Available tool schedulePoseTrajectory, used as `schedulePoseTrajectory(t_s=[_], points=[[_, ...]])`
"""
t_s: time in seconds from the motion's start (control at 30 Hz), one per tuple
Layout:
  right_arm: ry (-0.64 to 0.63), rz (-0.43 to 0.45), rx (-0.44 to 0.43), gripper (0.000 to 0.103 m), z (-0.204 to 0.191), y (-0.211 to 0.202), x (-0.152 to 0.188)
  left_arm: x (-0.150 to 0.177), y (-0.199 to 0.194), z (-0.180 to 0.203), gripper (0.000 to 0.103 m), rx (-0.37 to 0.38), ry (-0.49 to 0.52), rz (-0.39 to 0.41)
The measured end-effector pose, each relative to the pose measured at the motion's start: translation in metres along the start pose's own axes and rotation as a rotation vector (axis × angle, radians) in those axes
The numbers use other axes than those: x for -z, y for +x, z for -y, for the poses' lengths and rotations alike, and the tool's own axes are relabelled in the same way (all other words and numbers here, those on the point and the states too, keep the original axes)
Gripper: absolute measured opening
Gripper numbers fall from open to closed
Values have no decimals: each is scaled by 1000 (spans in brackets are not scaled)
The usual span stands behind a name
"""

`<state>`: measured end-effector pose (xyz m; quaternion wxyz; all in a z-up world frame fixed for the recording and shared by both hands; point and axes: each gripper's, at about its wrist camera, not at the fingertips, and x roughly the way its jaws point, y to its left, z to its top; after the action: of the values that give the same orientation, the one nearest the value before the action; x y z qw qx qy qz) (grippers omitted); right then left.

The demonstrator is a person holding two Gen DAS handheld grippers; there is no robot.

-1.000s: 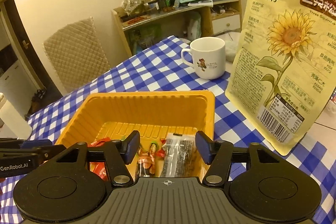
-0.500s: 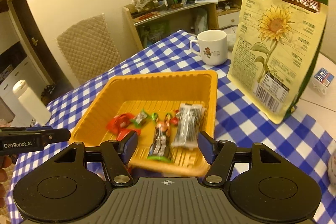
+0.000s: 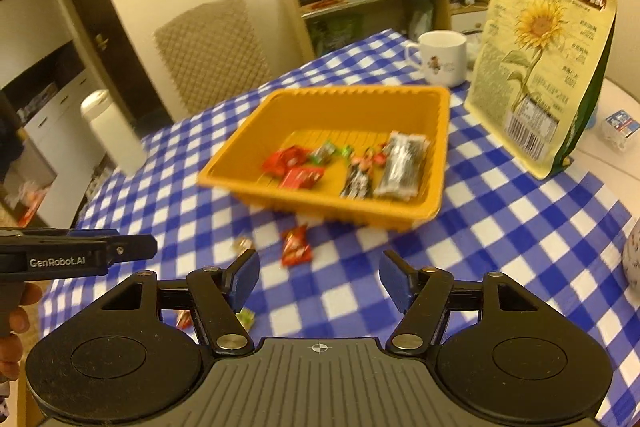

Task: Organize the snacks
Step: 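Withdraw both tools from the tray toward the remaining snacks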

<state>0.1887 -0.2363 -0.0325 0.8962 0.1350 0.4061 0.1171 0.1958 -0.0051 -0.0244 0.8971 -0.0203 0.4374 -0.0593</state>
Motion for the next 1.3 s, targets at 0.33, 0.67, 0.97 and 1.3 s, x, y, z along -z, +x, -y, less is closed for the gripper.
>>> schedulePoseTrajectory(t_s=[0.33,0.67,0.97,1.3], points=[[-51,-92,-46,66,-16,0,37,46,-13,-8,54,-39,-55,-55],[-82,-168,-69,66,-26,6,63,82,-15,-6,54,-48,-74,-113],[-114,-206,-92,66,-38,14,74,93,-14,-7,54,-52,-84,-139],[-126,-232,-106,66,-44,27,75,94,-8,-14,54,-65,-97,-150]])
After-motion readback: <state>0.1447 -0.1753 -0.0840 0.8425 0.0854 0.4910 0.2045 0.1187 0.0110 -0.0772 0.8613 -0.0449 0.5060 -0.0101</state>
